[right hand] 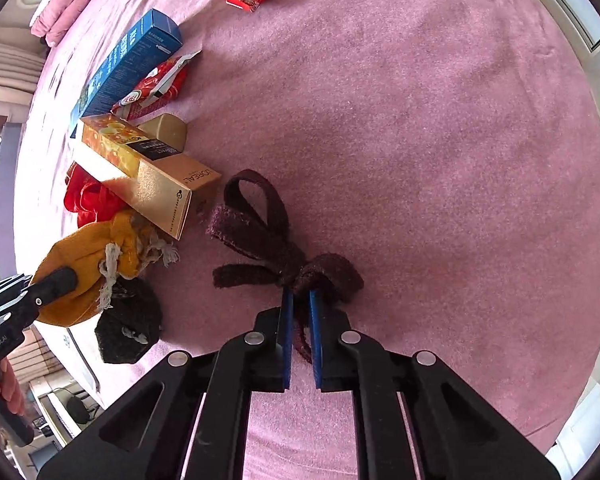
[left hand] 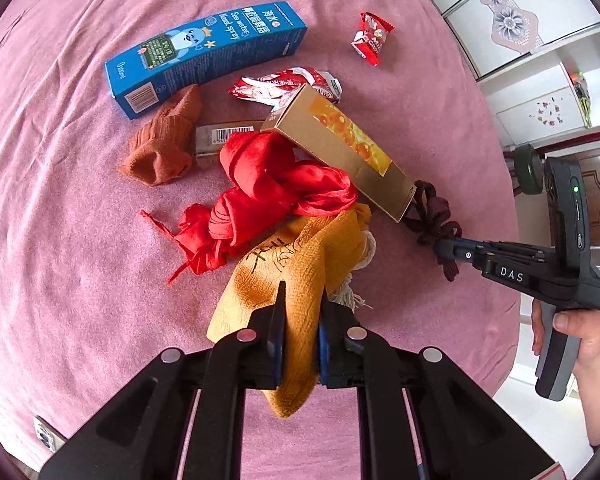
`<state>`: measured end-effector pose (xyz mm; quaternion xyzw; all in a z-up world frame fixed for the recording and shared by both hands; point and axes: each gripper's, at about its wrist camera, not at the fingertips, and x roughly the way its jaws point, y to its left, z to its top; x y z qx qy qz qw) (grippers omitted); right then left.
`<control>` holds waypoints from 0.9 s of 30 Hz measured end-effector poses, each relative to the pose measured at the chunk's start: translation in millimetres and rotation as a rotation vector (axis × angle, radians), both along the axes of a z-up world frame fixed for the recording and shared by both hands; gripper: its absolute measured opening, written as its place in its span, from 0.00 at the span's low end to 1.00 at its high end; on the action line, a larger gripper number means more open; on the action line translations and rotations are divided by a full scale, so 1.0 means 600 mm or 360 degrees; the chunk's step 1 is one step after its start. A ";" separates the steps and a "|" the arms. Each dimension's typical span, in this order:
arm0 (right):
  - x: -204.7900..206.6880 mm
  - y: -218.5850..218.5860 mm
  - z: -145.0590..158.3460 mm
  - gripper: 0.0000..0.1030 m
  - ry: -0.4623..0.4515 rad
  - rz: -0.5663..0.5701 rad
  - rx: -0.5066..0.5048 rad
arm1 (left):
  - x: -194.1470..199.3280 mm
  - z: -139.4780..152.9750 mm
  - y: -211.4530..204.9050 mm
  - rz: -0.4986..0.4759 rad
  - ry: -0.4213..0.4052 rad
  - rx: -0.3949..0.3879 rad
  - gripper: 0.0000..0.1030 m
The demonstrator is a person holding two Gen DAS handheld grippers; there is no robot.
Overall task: Collect trash
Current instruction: 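Lift the mustard bag with the left gripper while the right carries the ribbon to the bin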
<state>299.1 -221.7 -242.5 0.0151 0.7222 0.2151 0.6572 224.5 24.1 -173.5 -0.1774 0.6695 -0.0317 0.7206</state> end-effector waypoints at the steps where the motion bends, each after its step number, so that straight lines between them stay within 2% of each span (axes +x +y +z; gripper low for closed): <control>1: -0.003 -0.007 0.007 0.07 0.0000 -0.0010 0.0018 | -0.003 0.008 0.002 0.0022 -0.0011 -0.0007 0.11; 7: -0.031 -0.040 0.056 0.07 0.0005 -0.0102 0.0160 | -0.036 0.063 -0.002 0.0095 -0.0082 -0.0060 0.11; 16: -0.089 -0.091 0.153 0.07 -0.0057 -0.0220 0.0326 | -0.090 0.136 -0.067 0.0167 -0.0176 -0.0141 0.11; 22: -0.112 -0.150 0.191 0.07 -0.0113 -0.0288 0.0374 | -0.104 0.172 -0.132 0.0149 -0.0228 -0.0185 0.11; 27: -0.129 -0.208 0.211 0.07 -0.0146 -0.0346 0.0395 | -0.112 0.190 -0.191 0.0174 -0.0242 -0.0370 0.11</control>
